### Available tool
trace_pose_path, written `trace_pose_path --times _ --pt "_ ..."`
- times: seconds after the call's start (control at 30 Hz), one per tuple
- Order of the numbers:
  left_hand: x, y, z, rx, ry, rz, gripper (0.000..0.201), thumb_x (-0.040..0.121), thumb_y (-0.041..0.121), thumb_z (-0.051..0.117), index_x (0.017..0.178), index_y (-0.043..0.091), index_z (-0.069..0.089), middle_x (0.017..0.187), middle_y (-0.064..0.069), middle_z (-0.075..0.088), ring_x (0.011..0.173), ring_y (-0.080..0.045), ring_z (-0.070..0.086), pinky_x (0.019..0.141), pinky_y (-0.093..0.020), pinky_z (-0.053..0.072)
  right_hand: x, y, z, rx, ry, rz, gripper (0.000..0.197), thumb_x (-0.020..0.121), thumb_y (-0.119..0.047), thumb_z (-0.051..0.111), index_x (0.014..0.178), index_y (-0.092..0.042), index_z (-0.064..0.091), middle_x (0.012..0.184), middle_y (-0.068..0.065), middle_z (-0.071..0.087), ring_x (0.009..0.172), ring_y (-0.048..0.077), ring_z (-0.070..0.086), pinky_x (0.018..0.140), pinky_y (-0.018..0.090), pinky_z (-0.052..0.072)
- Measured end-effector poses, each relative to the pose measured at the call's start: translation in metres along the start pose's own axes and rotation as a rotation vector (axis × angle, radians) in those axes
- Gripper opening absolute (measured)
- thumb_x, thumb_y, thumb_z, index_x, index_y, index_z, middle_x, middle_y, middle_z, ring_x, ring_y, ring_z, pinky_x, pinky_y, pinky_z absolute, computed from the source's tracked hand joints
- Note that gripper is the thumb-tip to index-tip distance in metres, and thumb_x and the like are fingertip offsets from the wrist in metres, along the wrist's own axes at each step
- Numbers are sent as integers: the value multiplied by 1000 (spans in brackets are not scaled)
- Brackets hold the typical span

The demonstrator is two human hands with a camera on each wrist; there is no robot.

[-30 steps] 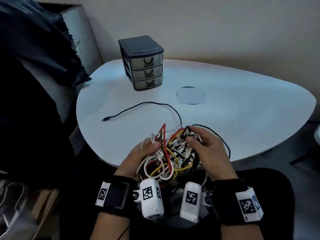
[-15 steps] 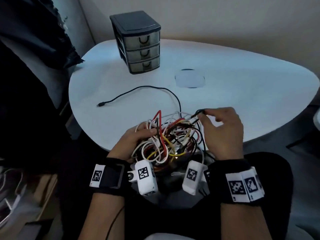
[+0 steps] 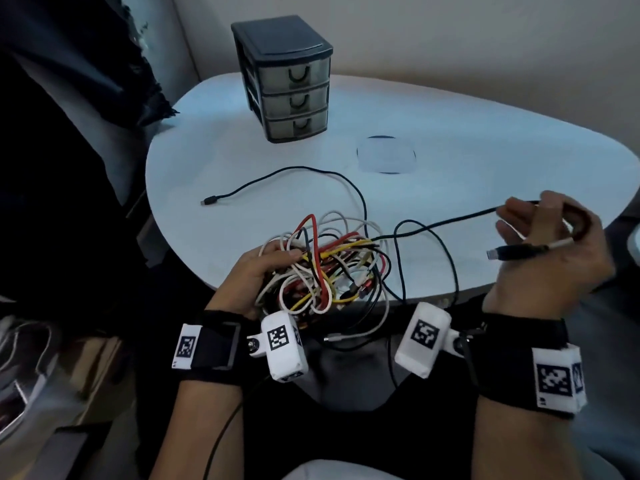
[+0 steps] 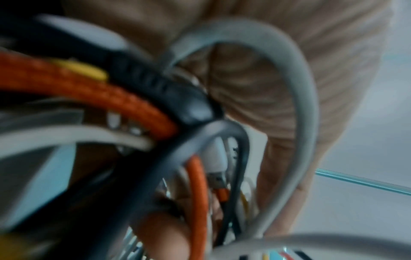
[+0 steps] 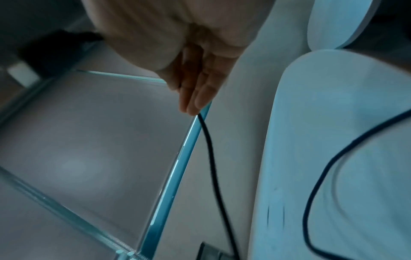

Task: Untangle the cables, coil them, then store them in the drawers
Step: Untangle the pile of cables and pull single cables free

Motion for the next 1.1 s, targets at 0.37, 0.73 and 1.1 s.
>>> trace_pose_path --times 0.37,0.73,1.1 --pt "6 19 11 -332 50 -12 23 93 22 56 94 7 73 96 -16 71 83 -31 70 80 -45 60 110 -4 111 -478 -680 162 46 92 -9 61 135 -15 46 100 5 72 91 17 73 80 35 59" --pt "21 22 20 -509 121 207 53 105 35 34 89 17 82 99 -10 76 92 -25 73 70 -37 60 -82 40 63 -1002 -1152 -192 21 83 -52 69 84 -31 71 62 -11 60 65 7 56 65 31 49" --pt "18 30 -12 -471 192 340 46 103 39 38 127 12 67 126 -13 67 116 -27 64 100 -44 52 -54 57 58 -1147 -1200 -358 25 97 -41 54 89 -24 71 84 -2 71 85 23 64 74 33 49"
Point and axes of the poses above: each hand's wrist, its own x-axis towards the middle knuckle, its own z-axis out of the palm, y = z × x, the point moved 1 cm from there along x, towards the middle knuckle
